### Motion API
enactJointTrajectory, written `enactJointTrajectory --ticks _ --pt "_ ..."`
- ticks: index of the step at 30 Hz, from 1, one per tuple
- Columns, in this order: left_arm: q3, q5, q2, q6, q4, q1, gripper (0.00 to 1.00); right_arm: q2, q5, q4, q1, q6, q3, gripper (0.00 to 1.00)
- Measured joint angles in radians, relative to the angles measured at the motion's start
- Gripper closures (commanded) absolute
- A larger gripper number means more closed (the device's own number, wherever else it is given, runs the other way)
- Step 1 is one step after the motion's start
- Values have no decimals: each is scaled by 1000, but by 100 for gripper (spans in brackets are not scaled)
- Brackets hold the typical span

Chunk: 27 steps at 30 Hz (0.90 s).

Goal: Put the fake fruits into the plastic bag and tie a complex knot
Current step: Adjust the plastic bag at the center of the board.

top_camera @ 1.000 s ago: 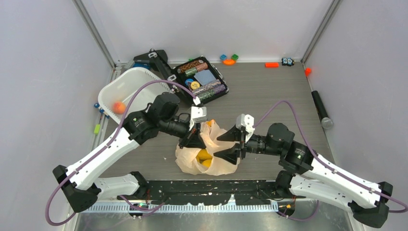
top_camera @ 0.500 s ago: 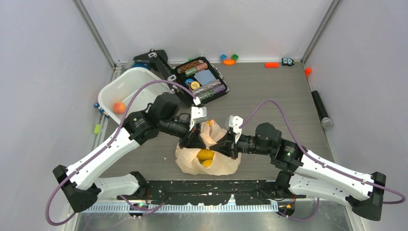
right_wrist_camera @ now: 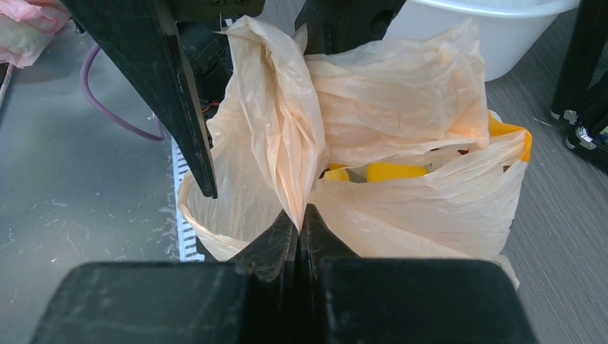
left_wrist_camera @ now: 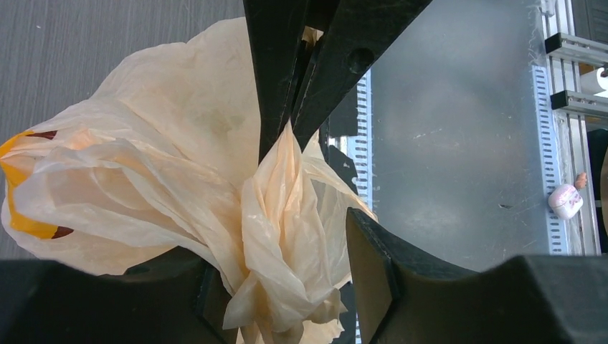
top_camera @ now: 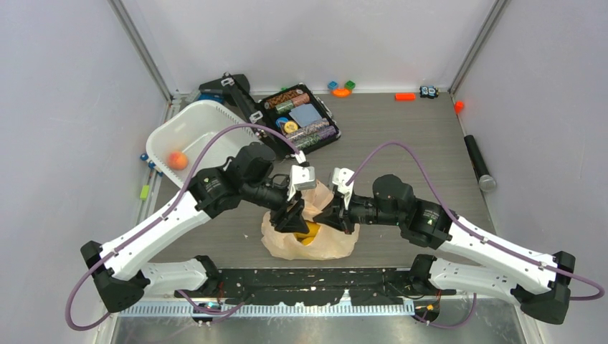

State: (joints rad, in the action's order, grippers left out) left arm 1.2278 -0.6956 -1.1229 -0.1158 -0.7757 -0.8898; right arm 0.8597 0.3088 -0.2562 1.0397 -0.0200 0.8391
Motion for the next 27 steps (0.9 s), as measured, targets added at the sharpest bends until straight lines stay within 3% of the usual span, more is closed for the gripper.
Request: enactJointTrajectory --ticks 3,8,10,12,15,19,23,27 --pt "0 7 -7 -1 -4 -8 49 1 -2 -19 0 1 9 95" --pt "0 15 -13 -2 -5 -14 82 16 -5 -35 0 2 27 94" --pt "0 22 -14 -3 -5 -14 92 17 -5 -38 0 3 27 85" --pt "0 29 -13 -4 -3 -14 100 16 -5 -40 0 3 27 71" --pt "-1 34 -8 -7 4 -14 100 -2 -10 -46 0 5 27 47" --pt "-16 34 15 -7 18 -14 100 -71 -26 -47 0 7 27 24" --pt "-24 25 30 -8 26 -14 100 -147 -31 -41 0 10 27 15" --pt "-35 -5 35 -9 42 -14 100 -162 -10 -36 -13 11 40 13"
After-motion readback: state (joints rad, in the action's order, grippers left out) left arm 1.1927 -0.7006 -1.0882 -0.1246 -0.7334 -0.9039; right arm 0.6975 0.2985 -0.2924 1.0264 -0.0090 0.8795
